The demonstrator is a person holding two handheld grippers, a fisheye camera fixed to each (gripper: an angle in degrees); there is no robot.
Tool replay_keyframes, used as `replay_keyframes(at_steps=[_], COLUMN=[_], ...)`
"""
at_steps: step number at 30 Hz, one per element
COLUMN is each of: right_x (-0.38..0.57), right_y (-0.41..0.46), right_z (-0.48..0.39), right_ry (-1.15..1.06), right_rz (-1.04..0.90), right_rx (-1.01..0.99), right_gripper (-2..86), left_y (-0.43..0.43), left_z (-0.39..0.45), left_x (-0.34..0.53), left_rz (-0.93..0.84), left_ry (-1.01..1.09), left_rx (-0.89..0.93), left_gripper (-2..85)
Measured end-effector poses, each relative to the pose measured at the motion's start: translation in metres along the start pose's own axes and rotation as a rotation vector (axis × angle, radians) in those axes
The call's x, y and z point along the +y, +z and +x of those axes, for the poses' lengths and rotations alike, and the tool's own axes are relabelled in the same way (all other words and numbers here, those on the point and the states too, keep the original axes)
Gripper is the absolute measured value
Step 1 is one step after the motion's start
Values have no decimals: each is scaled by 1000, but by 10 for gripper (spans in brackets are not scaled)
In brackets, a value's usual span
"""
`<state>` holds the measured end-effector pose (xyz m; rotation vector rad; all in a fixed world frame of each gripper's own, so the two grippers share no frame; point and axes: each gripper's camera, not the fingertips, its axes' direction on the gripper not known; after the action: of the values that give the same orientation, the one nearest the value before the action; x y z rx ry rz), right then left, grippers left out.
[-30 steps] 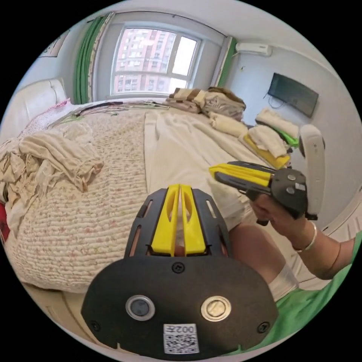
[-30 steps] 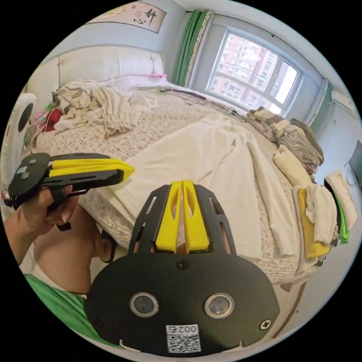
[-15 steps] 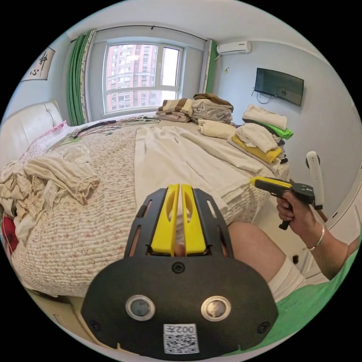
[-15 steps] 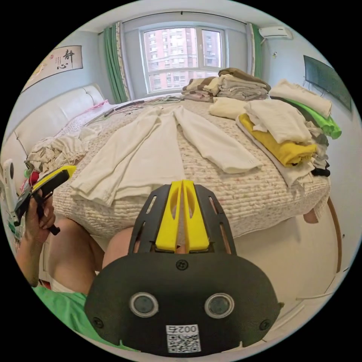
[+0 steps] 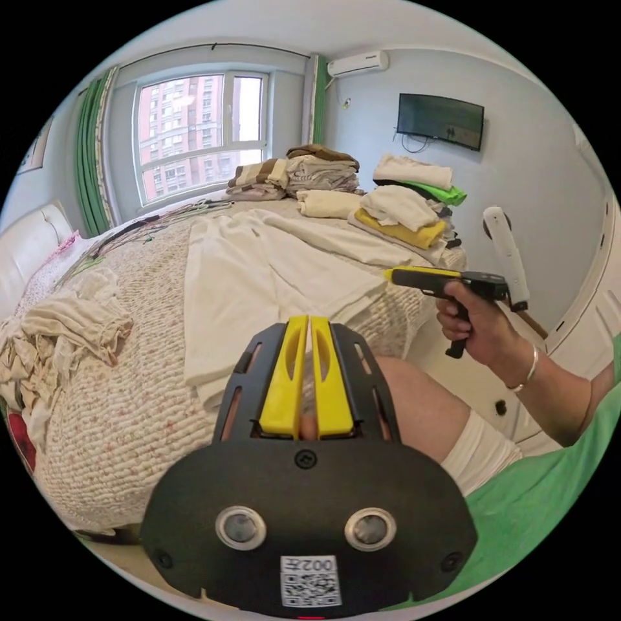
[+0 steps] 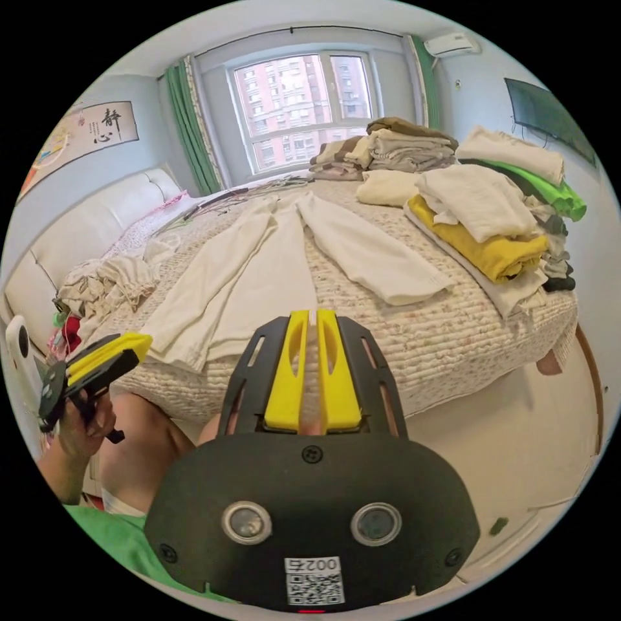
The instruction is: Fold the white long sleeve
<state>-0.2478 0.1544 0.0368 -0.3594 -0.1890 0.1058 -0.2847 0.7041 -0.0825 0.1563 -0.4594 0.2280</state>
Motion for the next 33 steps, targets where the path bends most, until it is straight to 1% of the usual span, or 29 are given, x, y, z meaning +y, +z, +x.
replay_keyframes(at_steps=[3,6,11,16,19,21,25,28,33], right_x=[-3,-4,-15,-49,-94,-140,-215,-282,-403], right_y=[-5,-12,-20,-23,-23,-21,-5,34,122], right_z=[-2,-5,-16,-38,-60,-81,-120,-146,-161], right_ry=[-33,-71,-112,-160,-216,-258,-367,-407,-351], right_rz=[-11,-16,-29,-20,7,43,83,53,-48], right_rx=[9,8,-6,-27,-51,-76,-89,-46,-41], right_gripper=[53,52,42,41,47,60,83,99,108], left_y=[3,4,-4,-16,-22,-25,-23,-16,7], left_z=[1,-11,-58,-92,-108,-115,-141,-167,-214], left_x=[-7,-16,-22,-18,-21,-27,-60,-96,-149], left_rz=[1,-3,-6,-9,8,31,99,171,289], left_ry=[18,-15,-150,-221,-247,-251,-259,-281,-350], left_rx=[-39,-74,-97,-145,-144,-146,-131,-106,-56], left_gripper=[5,16,15,10,11,12,20,21,20])
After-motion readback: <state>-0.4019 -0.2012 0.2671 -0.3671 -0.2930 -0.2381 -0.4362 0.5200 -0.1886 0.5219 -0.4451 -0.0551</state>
